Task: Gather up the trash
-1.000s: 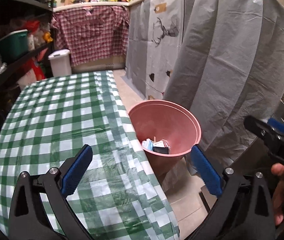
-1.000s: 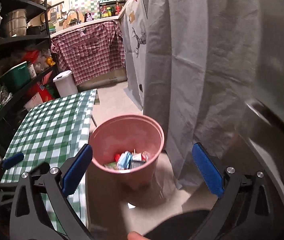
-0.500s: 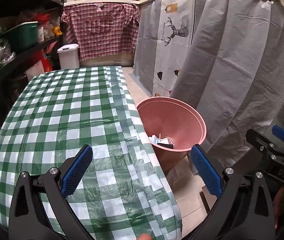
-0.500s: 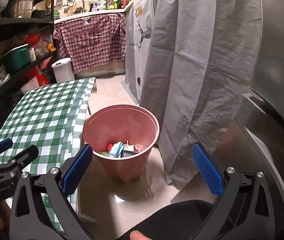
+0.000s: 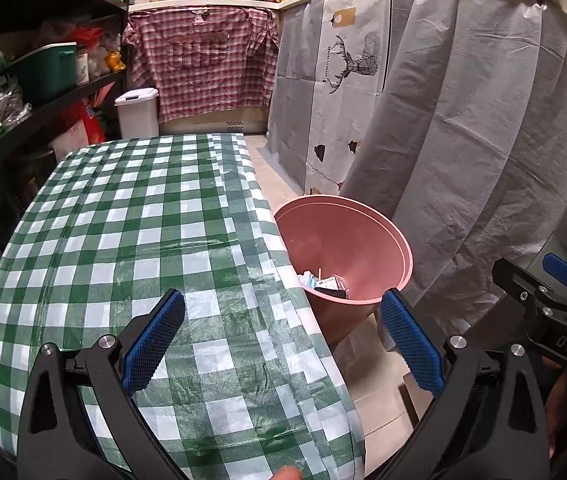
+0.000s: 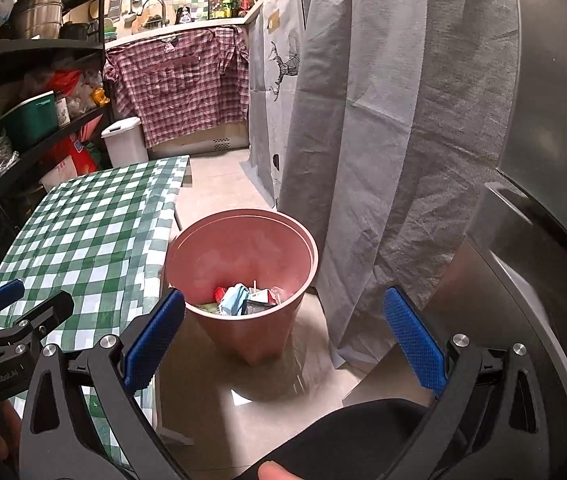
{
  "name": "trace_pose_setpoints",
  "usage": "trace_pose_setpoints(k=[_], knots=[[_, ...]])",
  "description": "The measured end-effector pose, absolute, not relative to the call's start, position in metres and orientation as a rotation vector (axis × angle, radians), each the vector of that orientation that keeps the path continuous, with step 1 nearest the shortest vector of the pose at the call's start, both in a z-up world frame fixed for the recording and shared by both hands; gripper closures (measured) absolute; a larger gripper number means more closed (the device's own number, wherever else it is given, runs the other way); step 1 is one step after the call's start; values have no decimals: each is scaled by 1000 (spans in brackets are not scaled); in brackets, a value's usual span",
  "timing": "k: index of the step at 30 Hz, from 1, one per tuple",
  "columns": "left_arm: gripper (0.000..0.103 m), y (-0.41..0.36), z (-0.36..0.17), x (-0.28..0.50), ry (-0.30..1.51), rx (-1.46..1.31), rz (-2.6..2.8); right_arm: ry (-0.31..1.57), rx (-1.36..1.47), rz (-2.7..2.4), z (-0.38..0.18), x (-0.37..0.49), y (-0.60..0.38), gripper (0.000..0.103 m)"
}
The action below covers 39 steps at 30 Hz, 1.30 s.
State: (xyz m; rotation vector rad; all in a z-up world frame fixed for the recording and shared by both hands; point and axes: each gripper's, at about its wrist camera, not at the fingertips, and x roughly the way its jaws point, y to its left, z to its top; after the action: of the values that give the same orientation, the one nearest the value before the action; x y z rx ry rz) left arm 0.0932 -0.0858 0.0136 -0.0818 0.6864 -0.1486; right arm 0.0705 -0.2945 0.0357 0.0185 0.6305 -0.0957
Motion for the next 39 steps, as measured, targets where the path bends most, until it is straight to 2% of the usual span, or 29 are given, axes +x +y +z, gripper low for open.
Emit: trace_pose_setpoints(k=[39], knots=[[8,-89,17,92,676,-80,-166,628,20,-96,36,72,-298,5]])
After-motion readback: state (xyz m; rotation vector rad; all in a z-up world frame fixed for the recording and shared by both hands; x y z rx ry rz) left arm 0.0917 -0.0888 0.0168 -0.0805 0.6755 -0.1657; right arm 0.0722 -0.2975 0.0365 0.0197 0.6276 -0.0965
